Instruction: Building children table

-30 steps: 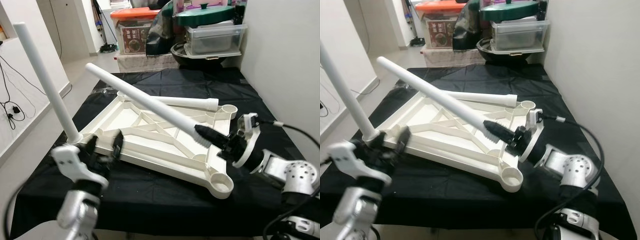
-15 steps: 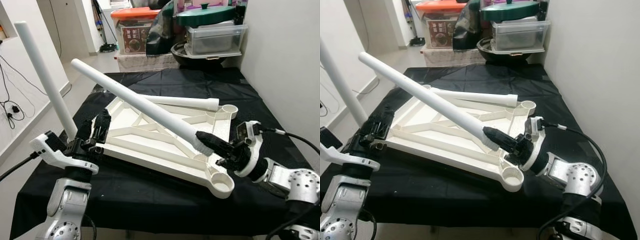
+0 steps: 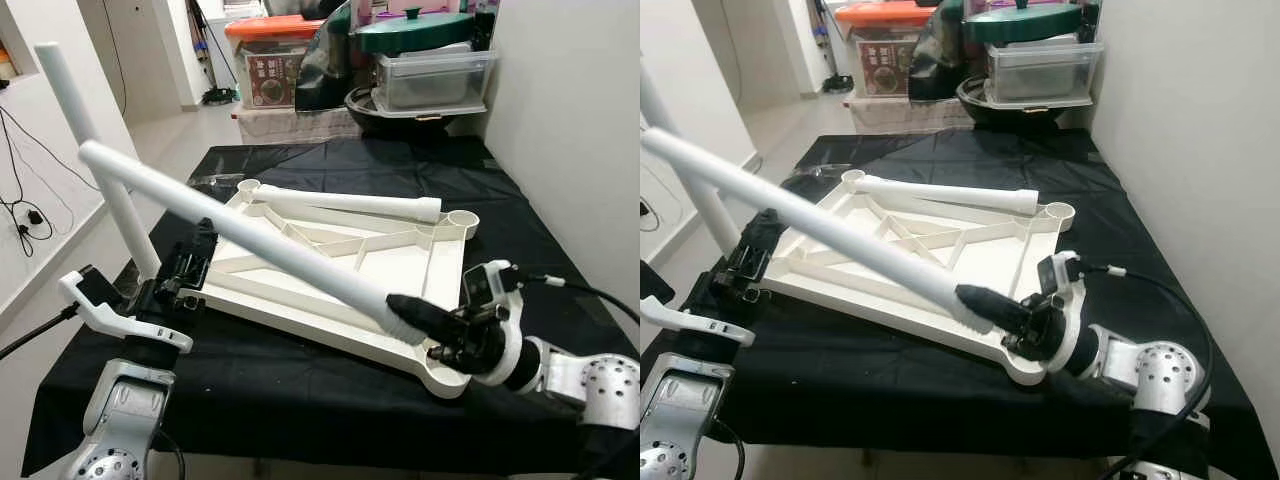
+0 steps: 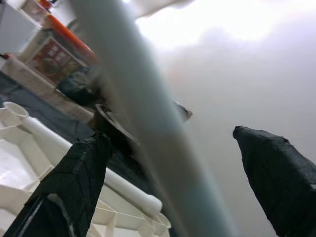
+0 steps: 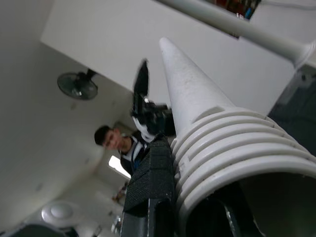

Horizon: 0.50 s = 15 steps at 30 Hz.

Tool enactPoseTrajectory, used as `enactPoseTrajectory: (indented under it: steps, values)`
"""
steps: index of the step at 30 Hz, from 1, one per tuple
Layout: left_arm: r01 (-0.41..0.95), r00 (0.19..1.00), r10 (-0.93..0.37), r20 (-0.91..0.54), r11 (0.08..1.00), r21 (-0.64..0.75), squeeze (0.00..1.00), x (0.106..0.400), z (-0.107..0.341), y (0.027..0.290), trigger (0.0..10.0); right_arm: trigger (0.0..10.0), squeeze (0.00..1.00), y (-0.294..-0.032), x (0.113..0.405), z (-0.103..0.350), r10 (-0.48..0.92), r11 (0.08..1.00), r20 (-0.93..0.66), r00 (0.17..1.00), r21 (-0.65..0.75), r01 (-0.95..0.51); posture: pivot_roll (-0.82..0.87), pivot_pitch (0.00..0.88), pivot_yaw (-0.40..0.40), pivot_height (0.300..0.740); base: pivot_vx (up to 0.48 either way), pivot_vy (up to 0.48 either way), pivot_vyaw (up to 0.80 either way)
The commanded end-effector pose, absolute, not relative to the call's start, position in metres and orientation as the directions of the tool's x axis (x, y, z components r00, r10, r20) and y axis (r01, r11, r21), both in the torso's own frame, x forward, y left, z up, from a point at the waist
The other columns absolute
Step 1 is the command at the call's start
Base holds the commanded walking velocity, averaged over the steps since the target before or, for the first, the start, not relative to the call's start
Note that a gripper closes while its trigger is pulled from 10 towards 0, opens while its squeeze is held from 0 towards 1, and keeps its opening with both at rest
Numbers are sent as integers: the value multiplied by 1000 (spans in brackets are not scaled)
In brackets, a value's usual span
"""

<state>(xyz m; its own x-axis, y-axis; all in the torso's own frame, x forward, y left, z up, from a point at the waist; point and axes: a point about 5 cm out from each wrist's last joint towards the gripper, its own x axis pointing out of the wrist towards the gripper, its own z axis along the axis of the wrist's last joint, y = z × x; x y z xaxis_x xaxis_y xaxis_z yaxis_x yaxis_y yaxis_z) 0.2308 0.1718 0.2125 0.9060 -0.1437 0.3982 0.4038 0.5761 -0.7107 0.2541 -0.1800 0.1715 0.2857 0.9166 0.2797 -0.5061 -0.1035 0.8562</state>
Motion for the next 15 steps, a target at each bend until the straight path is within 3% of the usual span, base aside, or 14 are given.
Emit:
enactPoseTrajectory:
  steps: [1,15]
  values:
    - [432,894,-165,416,565,-703,0,229,217,172,10000,0,0,-178,250,176,920,-136,304,246,838,-528,-34,0,25,740,0,0,0]
    - [447,888,-154,433,514,-733,0,226,222,178,10000,0,0,-175,242,176,938,-149,291,188,829,-540,-34,0,22,740,0,0,0]
